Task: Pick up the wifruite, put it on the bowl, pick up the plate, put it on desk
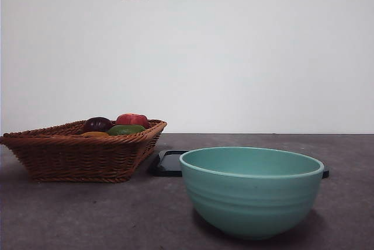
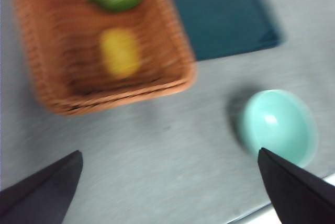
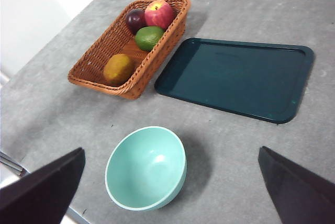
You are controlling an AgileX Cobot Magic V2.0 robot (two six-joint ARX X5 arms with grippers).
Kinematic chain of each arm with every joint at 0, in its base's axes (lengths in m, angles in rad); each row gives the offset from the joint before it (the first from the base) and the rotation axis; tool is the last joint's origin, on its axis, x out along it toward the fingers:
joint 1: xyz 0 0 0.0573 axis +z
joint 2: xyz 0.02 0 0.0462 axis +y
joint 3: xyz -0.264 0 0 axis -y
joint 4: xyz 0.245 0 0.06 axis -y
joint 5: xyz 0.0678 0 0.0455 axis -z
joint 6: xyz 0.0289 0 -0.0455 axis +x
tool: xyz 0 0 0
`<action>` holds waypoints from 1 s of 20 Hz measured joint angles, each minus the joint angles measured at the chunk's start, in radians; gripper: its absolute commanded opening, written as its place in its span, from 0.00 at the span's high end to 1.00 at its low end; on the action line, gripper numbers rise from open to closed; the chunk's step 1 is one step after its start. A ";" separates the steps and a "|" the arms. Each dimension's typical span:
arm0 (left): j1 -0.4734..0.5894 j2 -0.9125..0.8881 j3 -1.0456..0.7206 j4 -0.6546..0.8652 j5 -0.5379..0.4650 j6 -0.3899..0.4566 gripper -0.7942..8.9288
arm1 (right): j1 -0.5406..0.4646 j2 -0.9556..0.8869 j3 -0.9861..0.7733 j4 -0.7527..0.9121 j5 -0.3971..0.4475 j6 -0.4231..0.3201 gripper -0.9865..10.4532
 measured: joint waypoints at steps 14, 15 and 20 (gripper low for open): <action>-0.071 0.747 0.404 -0.043 -0.183 0.019 0.31 | 0.007 0.000 0.029 -0.040 -0.055 -0.001 0.35; -0.075 0.782 0.404 -0.021 -0.187 0.024 0.31 | 0.007 0.000 0.043 -0.055 -0.055 -0.003 0.35; -0.076 0.905 0.404 0.068 -0.257 0.048 0.31 | 0.007 0.000 0.128 -0.124 -0.055 -0.019 0.35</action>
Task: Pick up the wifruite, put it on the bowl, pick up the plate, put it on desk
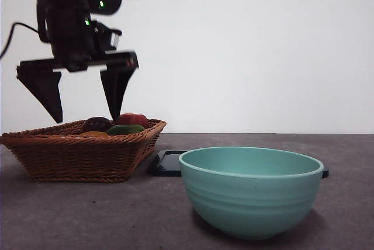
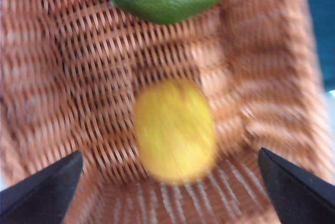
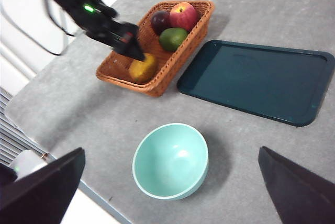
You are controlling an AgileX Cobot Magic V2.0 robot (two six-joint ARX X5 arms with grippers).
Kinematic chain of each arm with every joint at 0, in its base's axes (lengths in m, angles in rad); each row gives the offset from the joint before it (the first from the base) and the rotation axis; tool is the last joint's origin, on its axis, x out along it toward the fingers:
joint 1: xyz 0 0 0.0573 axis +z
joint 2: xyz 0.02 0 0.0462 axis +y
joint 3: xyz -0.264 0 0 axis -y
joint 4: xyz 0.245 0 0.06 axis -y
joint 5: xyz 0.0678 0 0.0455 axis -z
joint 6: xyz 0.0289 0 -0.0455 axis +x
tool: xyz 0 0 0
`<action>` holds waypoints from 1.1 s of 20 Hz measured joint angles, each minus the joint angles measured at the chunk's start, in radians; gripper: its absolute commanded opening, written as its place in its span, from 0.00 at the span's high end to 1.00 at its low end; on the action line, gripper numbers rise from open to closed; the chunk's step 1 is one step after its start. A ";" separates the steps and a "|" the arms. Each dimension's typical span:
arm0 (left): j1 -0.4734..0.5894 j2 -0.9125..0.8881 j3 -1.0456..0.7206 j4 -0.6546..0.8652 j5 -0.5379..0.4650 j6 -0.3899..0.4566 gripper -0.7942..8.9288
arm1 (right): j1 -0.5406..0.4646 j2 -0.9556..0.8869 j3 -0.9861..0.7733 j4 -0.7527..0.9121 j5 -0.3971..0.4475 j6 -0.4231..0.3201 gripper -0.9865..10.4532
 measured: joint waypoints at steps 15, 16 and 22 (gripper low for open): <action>0.006 0.132 0.001 0.076 -0.003 0.016 0.31 | 0.000 0.000 0.079 -0.036 0.000 0.000 0.35; 0.006 0.134 0.001 0.074 -0.003 0.016 0.33 | 0.000 0.000 0.079 -0.036 0.000 0.000 0.35; 0.006 0.134 0.001 0.052 -0.002 0.017 0.61 | 0.000 0.000 0.079 -0.036 0.000 0.000 0.35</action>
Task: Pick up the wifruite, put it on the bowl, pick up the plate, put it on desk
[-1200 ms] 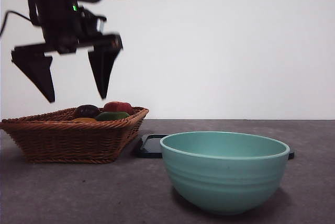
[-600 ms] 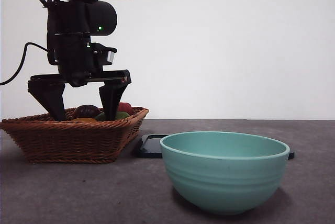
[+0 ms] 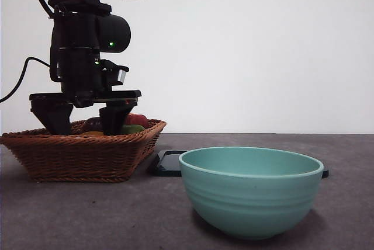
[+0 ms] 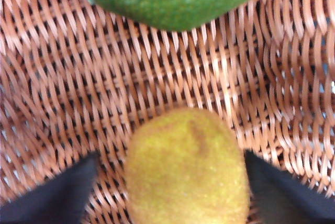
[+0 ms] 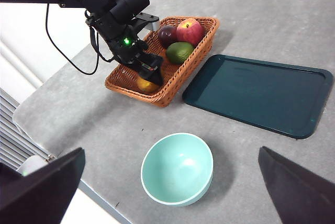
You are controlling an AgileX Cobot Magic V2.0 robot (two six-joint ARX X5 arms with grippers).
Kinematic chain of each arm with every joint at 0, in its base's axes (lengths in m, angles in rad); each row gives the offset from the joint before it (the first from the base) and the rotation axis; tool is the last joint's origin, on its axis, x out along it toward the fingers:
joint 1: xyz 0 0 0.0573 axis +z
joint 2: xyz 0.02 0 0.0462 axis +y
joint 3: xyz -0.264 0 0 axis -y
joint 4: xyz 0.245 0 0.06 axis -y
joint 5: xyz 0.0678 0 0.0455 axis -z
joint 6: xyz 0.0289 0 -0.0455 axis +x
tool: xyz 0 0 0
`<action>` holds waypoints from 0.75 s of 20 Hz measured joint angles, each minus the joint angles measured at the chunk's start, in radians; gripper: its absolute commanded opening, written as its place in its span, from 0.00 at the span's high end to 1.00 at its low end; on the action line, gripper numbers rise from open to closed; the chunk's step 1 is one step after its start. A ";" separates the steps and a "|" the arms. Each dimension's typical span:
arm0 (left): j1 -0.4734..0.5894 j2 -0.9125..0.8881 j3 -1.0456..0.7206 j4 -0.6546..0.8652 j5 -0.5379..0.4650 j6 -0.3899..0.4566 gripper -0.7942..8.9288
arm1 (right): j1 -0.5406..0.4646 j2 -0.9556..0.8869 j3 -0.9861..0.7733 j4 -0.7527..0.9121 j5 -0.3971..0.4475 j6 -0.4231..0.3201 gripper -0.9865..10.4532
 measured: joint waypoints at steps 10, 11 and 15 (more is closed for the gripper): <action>0.000 0.000 0.042 -0.074 0.007 0.000 0.67 | 0.000 0.000 0.000 -0.001 0.000 0.000 0.35; 0.000 -0.001 0.062 -0.090 0.007 -0.002 0.67 | 0.000 0.000 0.000 -0.001 0.000 0.000 0.35; -0.006 -0.078 0.071 -0.122 0.007 -0.006 0.67 | 0.000 0.000 0.006 -0.017 0.000 0.000 0.35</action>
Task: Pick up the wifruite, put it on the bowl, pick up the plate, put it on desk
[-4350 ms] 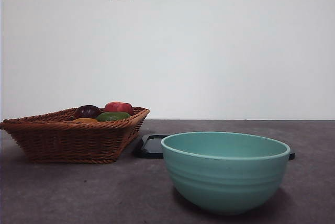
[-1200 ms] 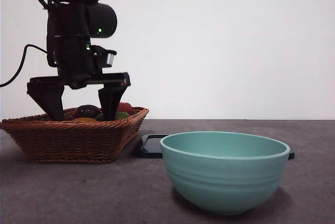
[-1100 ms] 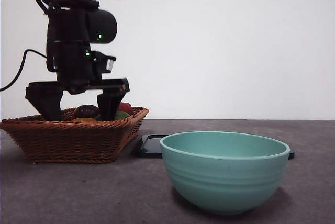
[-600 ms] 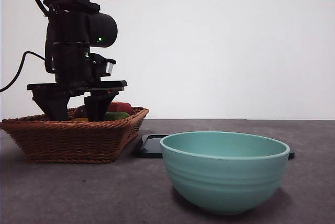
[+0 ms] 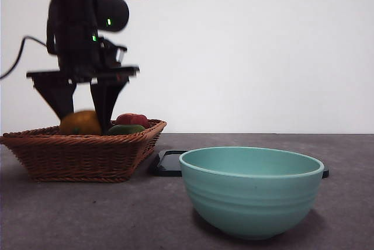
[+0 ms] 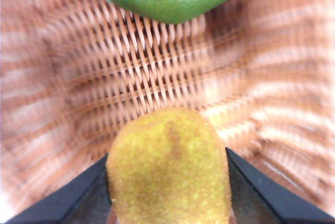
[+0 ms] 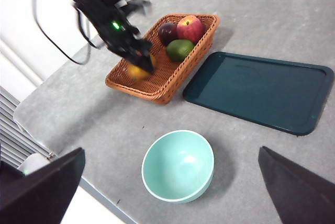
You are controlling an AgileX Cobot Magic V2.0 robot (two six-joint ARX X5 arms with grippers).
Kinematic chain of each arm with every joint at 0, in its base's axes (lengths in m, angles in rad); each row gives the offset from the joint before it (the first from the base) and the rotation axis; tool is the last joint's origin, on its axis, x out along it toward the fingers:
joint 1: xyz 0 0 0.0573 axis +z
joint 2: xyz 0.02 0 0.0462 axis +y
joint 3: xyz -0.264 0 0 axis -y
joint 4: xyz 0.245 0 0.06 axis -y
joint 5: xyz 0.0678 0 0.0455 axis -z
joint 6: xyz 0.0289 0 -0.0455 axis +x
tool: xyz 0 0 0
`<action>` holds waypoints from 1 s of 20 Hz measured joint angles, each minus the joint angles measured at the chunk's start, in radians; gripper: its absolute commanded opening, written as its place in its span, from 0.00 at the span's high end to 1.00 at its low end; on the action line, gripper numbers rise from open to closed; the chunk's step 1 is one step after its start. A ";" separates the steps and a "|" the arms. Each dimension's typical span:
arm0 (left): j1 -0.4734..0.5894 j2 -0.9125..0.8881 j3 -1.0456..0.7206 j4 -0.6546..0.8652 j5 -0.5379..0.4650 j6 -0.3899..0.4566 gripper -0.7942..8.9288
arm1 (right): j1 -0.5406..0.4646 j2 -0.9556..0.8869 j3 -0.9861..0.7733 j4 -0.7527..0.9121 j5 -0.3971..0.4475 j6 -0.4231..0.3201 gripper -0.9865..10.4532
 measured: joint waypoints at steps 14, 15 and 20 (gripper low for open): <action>-0.287 -0.375 0.011 -0.116 0.000 -0.104 0.67 | 0.000 0.000 0.176 -0.228 0.038 -0.056 0.35; -0.320 -0.375 0.011 -0.114 0.000 -0.113 0.67 | 0.000 0.000 0.179 -0.238 0.038 -0.056 0.35; -0.488 -0.375 0.011 -0.087 0.003 -0.179 0.67 | 0.000 0.000 0.179 -0.255 0.039 -0.059 0.35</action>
